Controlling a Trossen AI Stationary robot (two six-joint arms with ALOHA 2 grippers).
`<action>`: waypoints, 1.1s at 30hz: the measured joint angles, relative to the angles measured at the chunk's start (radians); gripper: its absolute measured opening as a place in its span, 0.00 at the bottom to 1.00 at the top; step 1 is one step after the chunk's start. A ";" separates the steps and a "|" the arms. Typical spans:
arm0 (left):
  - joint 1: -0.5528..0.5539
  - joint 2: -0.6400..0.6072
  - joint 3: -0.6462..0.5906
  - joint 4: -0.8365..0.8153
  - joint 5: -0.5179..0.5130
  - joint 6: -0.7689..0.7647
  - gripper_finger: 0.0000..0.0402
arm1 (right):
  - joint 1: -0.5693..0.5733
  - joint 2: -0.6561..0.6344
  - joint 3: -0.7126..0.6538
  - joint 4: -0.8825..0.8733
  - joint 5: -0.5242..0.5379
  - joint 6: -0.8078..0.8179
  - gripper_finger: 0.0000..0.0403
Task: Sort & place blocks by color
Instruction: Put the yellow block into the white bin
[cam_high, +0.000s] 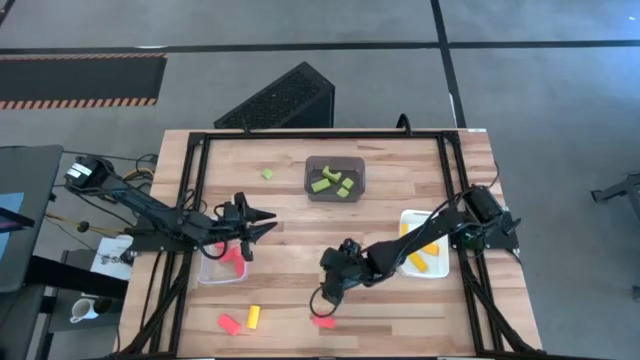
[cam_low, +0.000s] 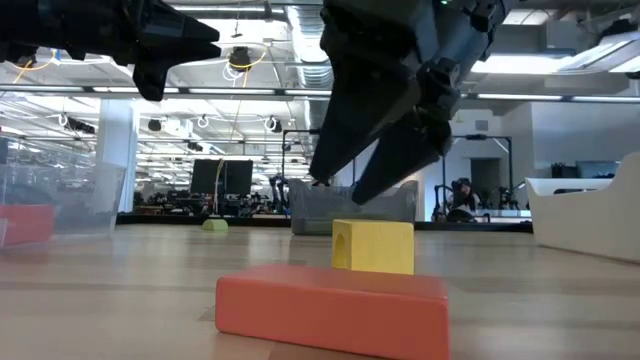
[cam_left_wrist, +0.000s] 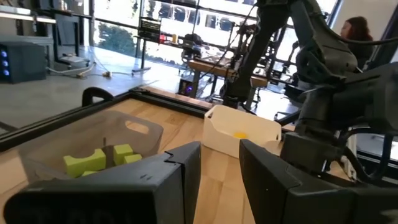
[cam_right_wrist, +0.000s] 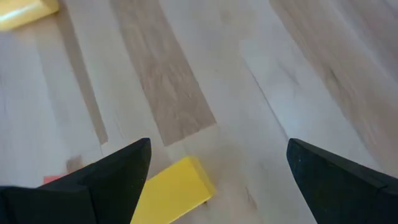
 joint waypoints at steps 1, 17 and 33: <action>0.000 0.000 0.000 0.000 -0.004 0.000 0.24 | 0.000 0.000 0.000 -0.006 -0.003 0.034 0.99; 0.000 0.000 0.000 0.010 -0.074 0.062 0.24 | 0.062 0.009 0.000 -0.006 -0.044 0.509 0.99; -0.001 0.000 0.041 0.014 -0.009 0.025 0.24 | 0.078 0.121 0.095 -0.188 -0.047 0.534 0.96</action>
